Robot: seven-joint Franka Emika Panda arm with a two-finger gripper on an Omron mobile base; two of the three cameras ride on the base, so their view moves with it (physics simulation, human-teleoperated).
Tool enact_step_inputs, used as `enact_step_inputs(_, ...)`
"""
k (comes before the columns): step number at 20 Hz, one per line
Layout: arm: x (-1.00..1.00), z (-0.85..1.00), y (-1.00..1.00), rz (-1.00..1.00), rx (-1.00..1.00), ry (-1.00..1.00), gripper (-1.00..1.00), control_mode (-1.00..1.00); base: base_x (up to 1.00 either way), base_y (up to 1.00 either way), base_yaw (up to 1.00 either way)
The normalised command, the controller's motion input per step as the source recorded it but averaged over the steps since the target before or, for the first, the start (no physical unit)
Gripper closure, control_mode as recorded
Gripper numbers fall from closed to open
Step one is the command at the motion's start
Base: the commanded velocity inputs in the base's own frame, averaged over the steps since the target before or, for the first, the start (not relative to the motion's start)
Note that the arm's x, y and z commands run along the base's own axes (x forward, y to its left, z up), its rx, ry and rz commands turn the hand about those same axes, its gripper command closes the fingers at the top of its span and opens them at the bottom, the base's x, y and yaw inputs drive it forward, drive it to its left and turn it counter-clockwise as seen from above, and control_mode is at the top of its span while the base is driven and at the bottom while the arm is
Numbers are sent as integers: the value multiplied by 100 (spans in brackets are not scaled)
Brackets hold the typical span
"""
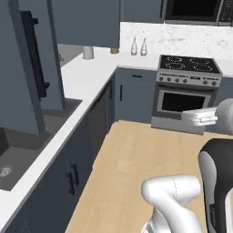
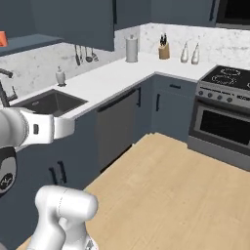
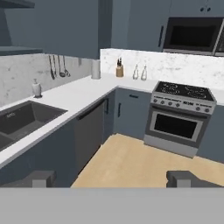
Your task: Gather all objects into one cabinet and sort the glasses and bowls to opposite sides.
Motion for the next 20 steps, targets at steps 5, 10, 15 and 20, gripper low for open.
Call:
enact_step_inputs(5,0,0,0,0,0,0,-100,100,100,-89,-8)
enact_step_inputs(10,0,0,0,0,0,0,-100,100,99,-72,11)
enact_step_inputs(15,0,0,0,0,0,0,-100,100,92,-64,29)
enact_step_inputs(20,0,0,0,0,0,0,-100,100,47,-21,44)
